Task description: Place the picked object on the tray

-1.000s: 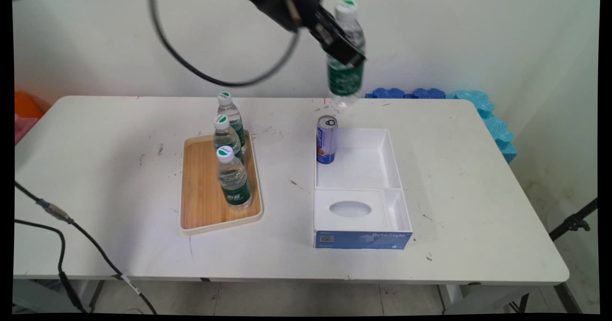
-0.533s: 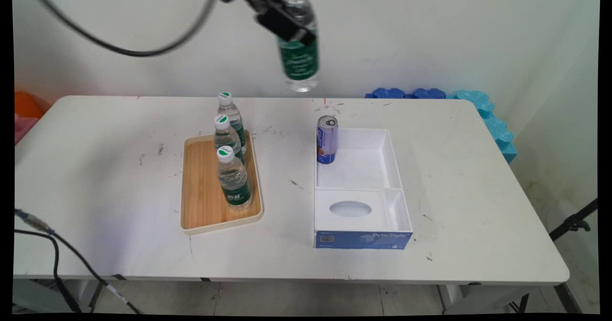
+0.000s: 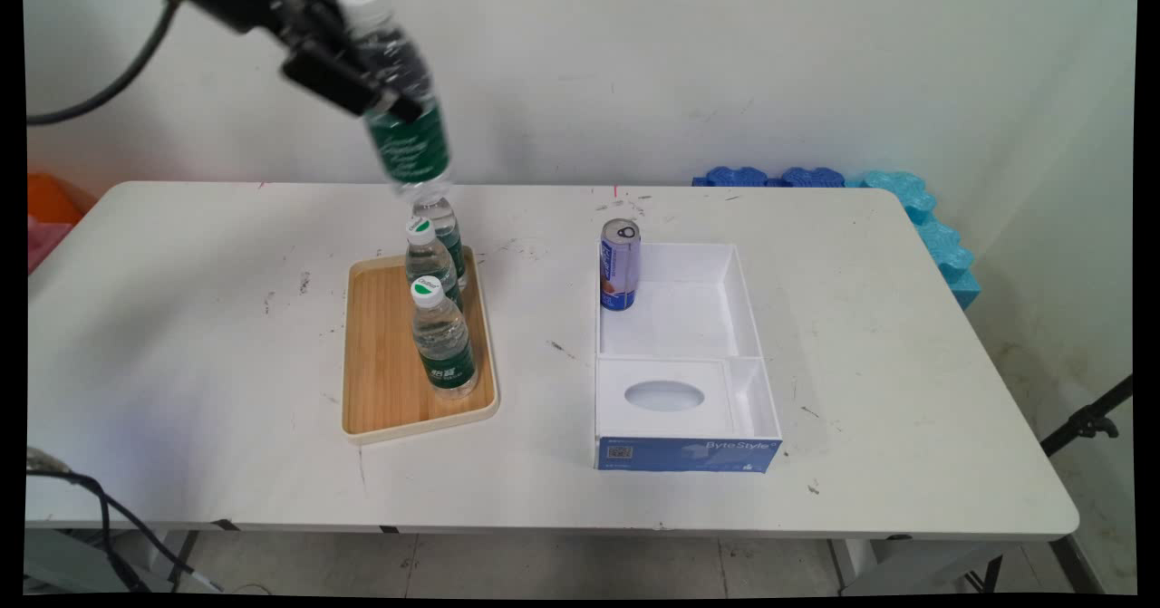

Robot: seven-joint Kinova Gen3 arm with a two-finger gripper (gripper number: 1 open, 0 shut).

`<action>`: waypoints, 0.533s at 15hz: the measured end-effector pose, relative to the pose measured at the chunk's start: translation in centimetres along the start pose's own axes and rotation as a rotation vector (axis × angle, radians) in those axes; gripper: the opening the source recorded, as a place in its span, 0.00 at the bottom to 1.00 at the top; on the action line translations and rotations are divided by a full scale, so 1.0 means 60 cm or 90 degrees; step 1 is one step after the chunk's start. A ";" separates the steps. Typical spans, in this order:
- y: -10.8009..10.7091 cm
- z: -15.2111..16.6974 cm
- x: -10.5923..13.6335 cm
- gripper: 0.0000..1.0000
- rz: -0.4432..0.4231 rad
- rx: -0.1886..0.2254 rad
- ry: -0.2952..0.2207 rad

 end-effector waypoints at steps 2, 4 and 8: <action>-0.003 -0.006 -0.059 0.00 0.000 -0.005 -0.017; -0.004 -0.004 -0.093 0.00 0.001 -0.007 -0.026; -0.002 0.022 -0.173 0.00 0.016 -0.012 -0.043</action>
